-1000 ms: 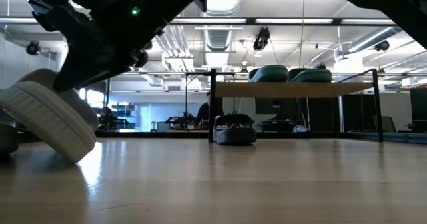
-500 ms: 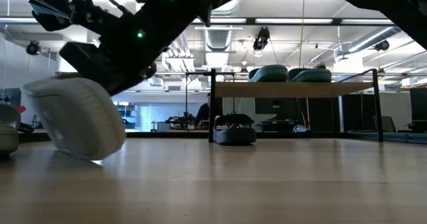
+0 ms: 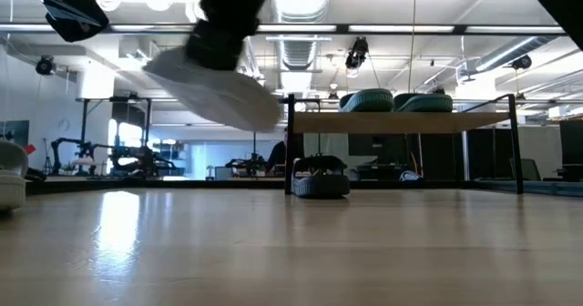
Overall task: Pick and place slides into the shelf
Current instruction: Put the right gray slipper under the shelf
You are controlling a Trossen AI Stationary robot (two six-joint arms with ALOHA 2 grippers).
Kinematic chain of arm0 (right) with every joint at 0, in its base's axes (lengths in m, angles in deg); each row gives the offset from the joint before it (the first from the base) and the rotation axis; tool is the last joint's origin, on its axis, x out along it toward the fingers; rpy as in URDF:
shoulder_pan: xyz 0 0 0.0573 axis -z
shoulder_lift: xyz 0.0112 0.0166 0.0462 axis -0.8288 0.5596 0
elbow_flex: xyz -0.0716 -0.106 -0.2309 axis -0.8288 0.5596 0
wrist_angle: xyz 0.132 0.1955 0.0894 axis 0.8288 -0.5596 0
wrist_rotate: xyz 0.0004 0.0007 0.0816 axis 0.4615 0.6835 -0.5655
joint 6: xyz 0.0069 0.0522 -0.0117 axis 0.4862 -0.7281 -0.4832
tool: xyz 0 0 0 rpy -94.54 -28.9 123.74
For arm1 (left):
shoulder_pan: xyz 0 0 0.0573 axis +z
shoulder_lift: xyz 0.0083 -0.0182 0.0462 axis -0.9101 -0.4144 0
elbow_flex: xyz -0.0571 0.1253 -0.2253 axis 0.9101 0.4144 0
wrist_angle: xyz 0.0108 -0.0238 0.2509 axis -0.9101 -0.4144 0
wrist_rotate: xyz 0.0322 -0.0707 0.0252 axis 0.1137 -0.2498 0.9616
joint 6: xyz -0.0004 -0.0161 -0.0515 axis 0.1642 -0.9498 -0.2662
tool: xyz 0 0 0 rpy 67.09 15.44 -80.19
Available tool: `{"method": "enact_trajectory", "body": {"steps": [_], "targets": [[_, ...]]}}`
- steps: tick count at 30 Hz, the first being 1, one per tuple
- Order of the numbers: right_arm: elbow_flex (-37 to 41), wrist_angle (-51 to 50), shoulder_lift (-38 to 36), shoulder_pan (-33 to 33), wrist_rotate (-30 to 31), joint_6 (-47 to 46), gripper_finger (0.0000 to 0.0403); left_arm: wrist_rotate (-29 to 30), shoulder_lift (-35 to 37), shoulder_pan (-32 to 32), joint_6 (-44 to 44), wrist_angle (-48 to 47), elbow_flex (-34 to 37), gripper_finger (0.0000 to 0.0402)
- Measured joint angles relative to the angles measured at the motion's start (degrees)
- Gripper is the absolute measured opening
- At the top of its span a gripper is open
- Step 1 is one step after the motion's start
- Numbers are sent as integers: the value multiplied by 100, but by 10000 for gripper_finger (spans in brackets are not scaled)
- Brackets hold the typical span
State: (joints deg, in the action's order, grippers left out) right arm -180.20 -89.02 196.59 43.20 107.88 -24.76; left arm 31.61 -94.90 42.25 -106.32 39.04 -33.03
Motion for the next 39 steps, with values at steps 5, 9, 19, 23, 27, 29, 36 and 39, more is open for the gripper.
{"method": "enact_trajectory", "body": {"steps": [5,9,19,23,27,29,36,39], "targets": [[-4,-2521,-262,-99,477,-1477,12,240,0,-1,32,-3,-2,0],[-65,-4990,-397,-136,413,-4000,12,409,7,0,263,-5,-2,0],[953,-4937,-554,-171,-1951,-5545,12,449,-1,-1,437,10,-4,0],[1785,-4939,-606,-216,-2819,-6540,12,450,0,0,452,5,-4,0],[2504,-4866,-645,-399,-3073,-7193,13,450,-2,-1,471,-29,-1,0],[2723,-4862,-671,-510,-3022,-7323,13,448,7,-1,472,-51,0,0],[2737,-4987,-686,-806,-2890,-7726,13,448,0,0,471,-191,0,0],[2761,-5012,-795,-938,-2738,-8027,13,448,2,-1,469,-191,0,0]]}}
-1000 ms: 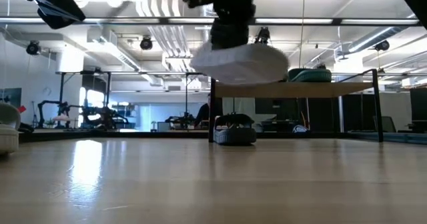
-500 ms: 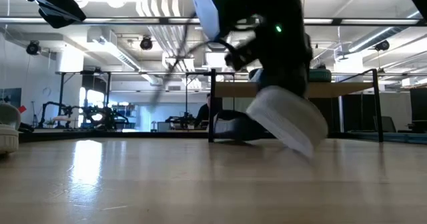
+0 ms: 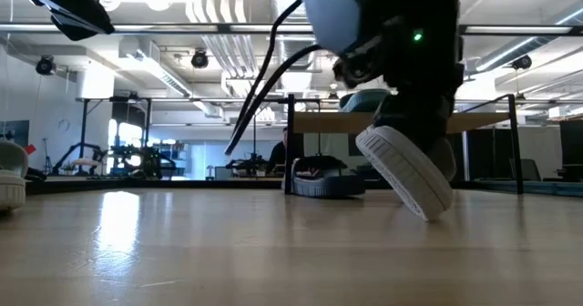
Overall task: Pick and place slides into the shelf
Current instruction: Put the right gray slipper under the shelf
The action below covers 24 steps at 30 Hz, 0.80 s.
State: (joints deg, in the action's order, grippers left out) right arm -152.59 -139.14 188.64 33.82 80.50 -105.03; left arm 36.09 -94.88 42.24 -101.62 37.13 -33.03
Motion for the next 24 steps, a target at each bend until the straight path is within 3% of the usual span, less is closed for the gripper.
{"method": "enact_trajectory", "body": {"steps": [6,12,17,20,24], "targets": [[214,54,-234,-121,361,254,13,21,-2,-1,4,2,2,0],[248,55,-282,539,-830,1134,13,225,-2,1,129,11,4,0],[86,81,-286,871,-1074,1117,14,240,-2,1,108,81,4,0],[-43,104,-284,970,-1116,1435,33,240,-2,1,94,79,3,0],[-142,102,-267,1035,-1071,1778,91,240,-2,1,94,81,4,0]]}}
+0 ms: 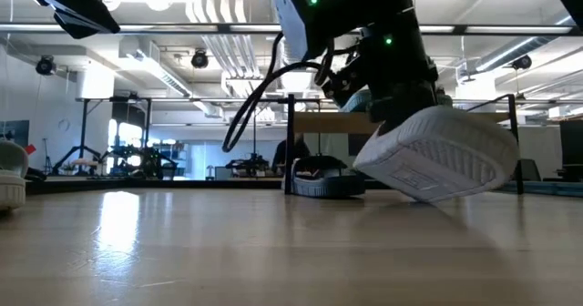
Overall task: Pick and place slides into the shelf
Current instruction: Put the right gray slipper under the shelf
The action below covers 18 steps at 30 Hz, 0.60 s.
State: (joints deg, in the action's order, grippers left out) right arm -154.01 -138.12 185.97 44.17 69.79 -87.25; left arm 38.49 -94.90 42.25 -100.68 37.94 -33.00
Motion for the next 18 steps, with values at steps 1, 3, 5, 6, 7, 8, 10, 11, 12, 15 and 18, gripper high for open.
{"method": "enact_trajectory", "body": {"steps": [1,3,5,6,7,8,10,11,12,15,18], "targets": [[-32,-33,0,5,-1,15,108,0,0,0,-2,2,-2,0],[-113,-31,-17,5,-1,18,141,-1,0,0,-2,2,-1,0],[-220,-41,-73,-3,-23,10,169,-2,0,0,-4,2,-1,0],[-297,-40,-114,-5,-67,1,181,-2,0,0,-4,3,-1,0],[-364,-29,-176,-22,-110,-15,190,-2,0,0,-4,2,0,0],[-425,-33,-246,-47,-125,-57,199,-4,0,0,-7,3,-1,0],[-523,-49,-410,-101,-126,-231,210,-4,0,0,-7,5,0,0],[-562,-44,-520,-125,-129,-373,213,-4,0,0,-7,6,-1,0],[-582,-34,-641,-133,-134,-517,215,-4,0,0,-7,7,-2,0],[-580,-40,-1086,-145,-45,-1129,215,-4,0,0,-4,13,-2,0],[-393,-56,-1631,-137,401,-2353,211,-4,0,0,-2,15,-2,0]]}}
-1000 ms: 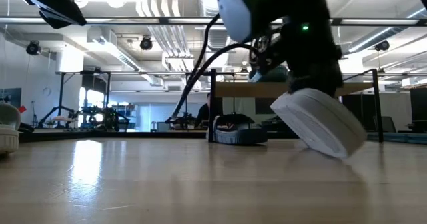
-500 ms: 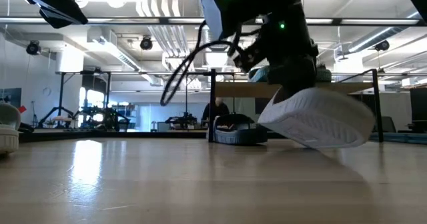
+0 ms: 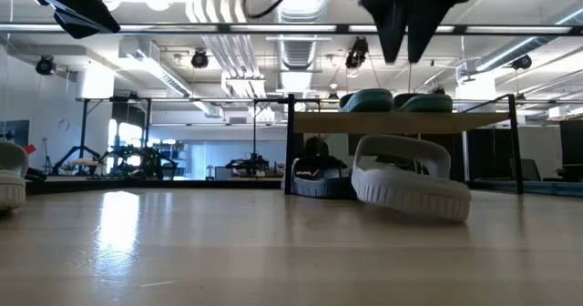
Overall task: Pick and place slides into the shelf
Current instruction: Put the right gray slipper under the shelf
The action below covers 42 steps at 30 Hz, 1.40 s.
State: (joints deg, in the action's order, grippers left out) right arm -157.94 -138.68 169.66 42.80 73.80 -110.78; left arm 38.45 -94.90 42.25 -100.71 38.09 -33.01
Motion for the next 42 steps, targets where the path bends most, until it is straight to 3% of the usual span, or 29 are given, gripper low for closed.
{"method": "enact_trajectory", "body": {"steps": [2,6,12,19,24,28,35,42], "targets": [[135,350,-328,81,-190,-407,201,0,-2,0,4,-2,0,0],[543,1717,-542,212,-1069,-140,161,1,-2,0,135,2,0,0],[852,3497,72,300,-1766,908,78,28,-31,0,164,7,0,0],[534,3137,1175,308,-2147,2086,17,31,-174,0,149,7,0,0],[349,1245,1597,320,-948,1442,9,32,-336,0,138,9,2,0],[512,-43,1591,429,-626,888,9,35,-499,-1,133,32,2,0],[1217,347,1007,568,-829,729,9,-9,-793,0,136,89,2,0],[1219,3192,168,481,-1791,1803,9,-35,-877,-1,151,155,-4,0]]}}
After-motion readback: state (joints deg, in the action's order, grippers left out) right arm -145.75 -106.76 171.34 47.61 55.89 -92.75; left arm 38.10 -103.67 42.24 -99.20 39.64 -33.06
